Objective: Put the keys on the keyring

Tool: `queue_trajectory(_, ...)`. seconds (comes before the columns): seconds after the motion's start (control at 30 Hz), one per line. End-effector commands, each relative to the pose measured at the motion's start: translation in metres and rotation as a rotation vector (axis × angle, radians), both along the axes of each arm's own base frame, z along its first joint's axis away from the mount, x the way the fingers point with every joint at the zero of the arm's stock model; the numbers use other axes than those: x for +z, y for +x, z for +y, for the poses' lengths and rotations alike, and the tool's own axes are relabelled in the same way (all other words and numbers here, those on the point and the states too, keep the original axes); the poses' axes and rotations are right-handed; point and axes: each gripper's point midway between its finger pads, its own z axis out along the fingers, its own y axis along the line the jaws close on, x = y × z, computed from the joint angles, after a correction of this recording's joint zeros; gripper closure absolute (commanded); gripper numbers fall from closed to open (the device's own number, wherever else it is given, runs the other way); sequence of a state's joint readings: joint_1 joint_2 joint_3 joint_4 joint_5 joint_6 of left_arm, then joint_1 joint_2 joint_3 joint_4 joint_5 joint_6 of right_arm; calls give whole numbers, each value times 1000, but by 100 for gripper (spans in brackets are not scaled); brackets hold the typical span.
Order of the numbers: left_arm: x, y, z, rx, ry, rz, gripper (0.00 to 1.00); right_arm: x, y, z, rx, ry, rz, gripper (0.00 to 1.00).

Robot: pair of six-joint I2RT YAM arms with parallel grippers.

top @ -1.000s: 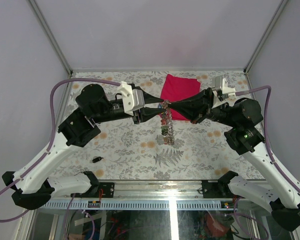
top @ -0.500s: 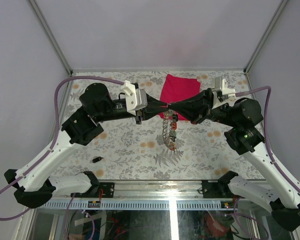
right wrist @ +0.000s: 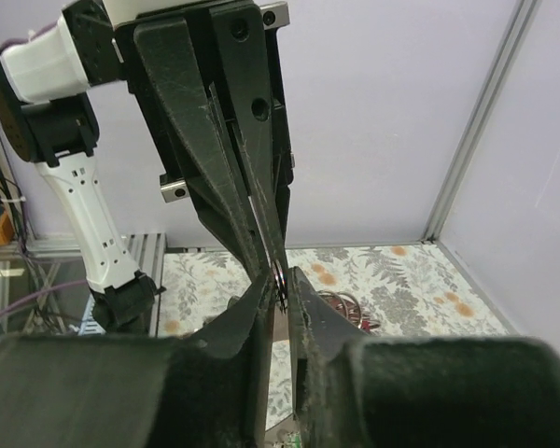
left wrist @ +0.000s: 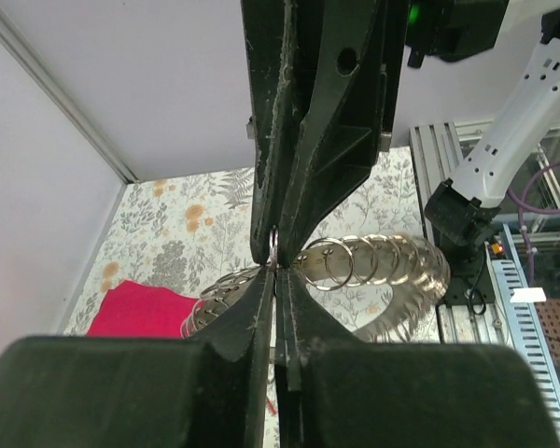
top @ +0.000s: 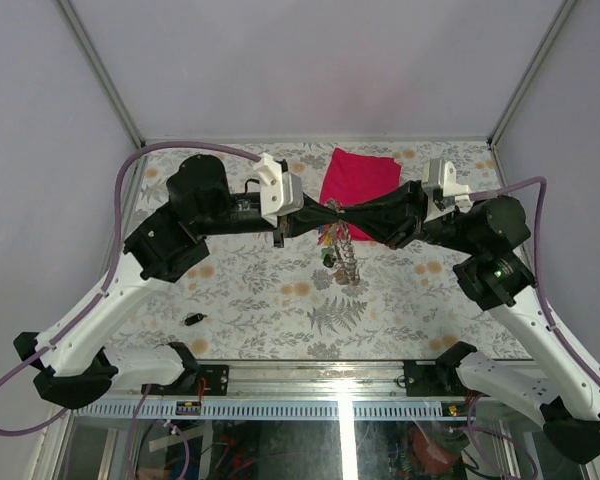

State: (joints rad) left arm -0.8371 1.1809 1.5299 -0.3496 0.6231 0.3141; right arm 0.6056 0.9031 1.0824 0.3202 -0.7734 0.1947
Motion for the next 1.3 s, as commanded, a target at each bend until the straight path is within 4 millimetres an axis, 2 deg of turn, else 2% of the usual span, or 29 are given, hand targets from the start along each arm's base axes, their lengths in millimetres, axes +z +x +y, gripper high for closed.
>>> queue_trajectory(0.0, -1, 1, -2, -21, 75, -44, 100, 19, -15, -8, 3, -48, -113, 78)
queue_trajectory(0.13, -16, 8, 3, 3, 182, -32, 100, 10, -13, -11, -17, -134, -126, 69)
queue_trajectory(0.27, -34, 13, 8, 25, 301, 3, 100, -7, -7, -11, -30, -228, -93, 68)
queue_trajectory(0.43, -49, 17, 14, 46, 404, 56, 100, -17, -1, -10, -36, -278, -71, 68)
queue_trajectory(0.67, -52, 21, 18, 76, 450, 76, 100, -34, 2, -2, 16, -339, -20, 67)
queue_trajectory(1.27, -55, 24, 16, 81, 465, 56, 100, -53, 9, 19, 128, -342, 82, 66)
